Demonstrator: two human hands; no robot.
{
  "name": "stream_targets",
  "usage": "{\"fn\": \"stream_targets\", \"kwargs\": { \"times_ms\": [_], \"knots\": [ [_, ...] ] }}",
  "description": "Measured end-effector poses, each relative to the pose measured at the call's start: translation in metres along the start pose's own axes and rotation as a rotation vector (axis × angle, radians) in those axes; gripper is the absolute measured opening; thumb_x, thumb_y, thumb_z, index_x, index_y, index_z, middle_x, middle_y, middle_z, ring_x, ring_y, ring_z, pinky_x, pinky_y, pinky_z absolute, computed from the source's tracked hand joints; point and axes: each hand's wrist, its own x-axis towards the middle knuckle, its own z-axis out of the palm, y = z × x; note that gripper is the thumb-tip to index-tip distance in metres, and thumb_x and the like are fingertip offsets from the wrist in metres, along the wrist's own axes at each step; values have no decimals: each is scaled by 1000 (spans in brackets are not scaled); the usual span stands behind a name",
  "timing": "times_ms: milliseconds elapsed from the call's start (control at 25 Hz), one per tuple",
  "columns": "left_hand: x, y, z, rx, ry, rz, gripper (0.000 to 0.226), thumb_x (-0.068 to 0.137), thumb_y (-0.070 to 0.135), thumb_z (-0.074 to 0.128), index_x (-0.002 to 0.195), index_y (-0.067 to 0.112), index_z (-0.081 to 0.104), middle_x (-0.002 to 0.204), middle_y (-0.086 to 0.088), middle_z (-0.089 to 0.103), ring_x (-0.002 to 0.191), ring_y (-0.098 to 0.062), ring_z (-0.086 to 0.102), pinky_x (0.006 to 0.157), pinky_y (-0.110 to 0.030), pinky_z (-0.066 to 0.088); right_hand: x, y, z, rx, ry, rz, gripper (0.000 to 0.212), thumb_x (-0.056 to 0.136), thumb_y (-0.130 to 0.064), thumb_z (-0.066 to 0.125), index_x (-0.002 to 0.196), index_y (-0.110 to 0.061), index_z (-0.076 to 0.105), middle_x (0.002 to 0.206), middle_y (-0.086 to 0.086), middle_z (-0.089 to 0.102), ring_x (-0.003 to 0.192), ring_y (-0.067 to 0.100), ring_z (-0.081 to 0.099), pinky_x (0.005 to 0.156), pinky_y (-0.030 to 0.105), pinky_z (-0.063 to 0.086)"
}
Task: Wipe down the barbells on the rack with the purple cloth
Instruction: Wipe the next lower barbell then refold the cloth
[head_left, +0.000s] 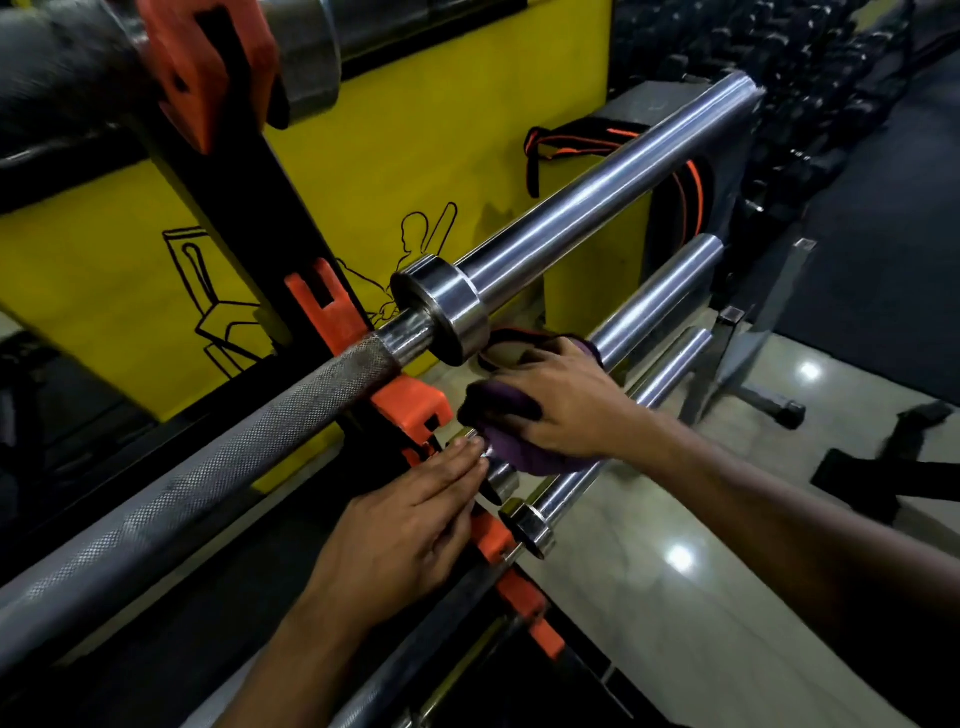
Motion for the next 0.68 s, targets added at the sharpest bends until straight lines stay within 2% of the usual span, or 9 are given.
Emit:
{"fn": "stream_targets", "kwargs": {
  "times_ms": [80,160,200,280,360,440,520,600,680],
  "knots": [
    [-1,-1,2,-9,-3,-20,42,99,29,52,139,20,59,152,8,46,139,-2,42,92,-29,57,-23,-6,9,250,177,23,41,99,-51,43,125,-26,62,118,-9,66,113,12,56,114,42,29],
    [1,1,0,10,-6,-31,39,98,29,53,135,19,63,148,7,52,136,-4,48,90,-31,59,-52,-18,16,515,351,132,37,101,-47,46,128,-26,60,123,-11,63,120,10,55,115,41,33],
    [6,4,-3,43,-12,-31,37,98,30,52,131,19,66,144,6,57,131,-6,54,86,-33,60,-68,-29,18,654,427,219,35,101,-51,45,127,-32,59,119,-17,62,114,7,58,107,38,43],
    [22,11,-10,108,-24,-14,33,98,32,50,122,19,70,131,4,65,113,-12,65,72,-36,62,-95,-51,16,928,608,458,28,97,-59,46,116,-43,60,96,-19,67,84,3,64,75,26,55],
    [47,17,-10,90,-28,-7,32,99,32,52,125,21,66,130,5,64,110,-12,64,72,-35,62,-112,-47,21,1195,858,824,31,98,-51,49,113,-28,63,80,-9,69,64,2,64,57,25,54],
    [78,15,3,-30,-30,-21,41,99,32,56,139,21,57,143,4,55,125,-12,56,91,-30,56,-125,-15,32,1580,1030,1126,41,101,-45,51,125,-15,61,98,2,74,82,12,71,70,36,58],
    [103,11,21,-123,-96,-38,53,99,35,57,149,22,45,155,6,42,135,-12,47,103,-27,47,-129,19,36,1955,1142,1194,43,101,-50,47,128,-22,63,116,5,74,105,22,68,90,41,53],
    [115,7,37,-154,-147,-39,56,98,40,50,150,22,43,158,8,38,138,-10,44,108,-30,46,-127,53,45,1985,1190,1207,34,103,-46,41,115,-25,64,102,-6,76,102,19,64,88,30,54],
    [115,4,45,-166,-144,-33,54,96,40,45,147,20,49,154,6,44,137,-7,45,109,-28,44,-103,83,47,1841,1223,1180,28,107,-34,31,110,-26,58,86,-17,75,96,10,63,72,20,57]
  ]
}}
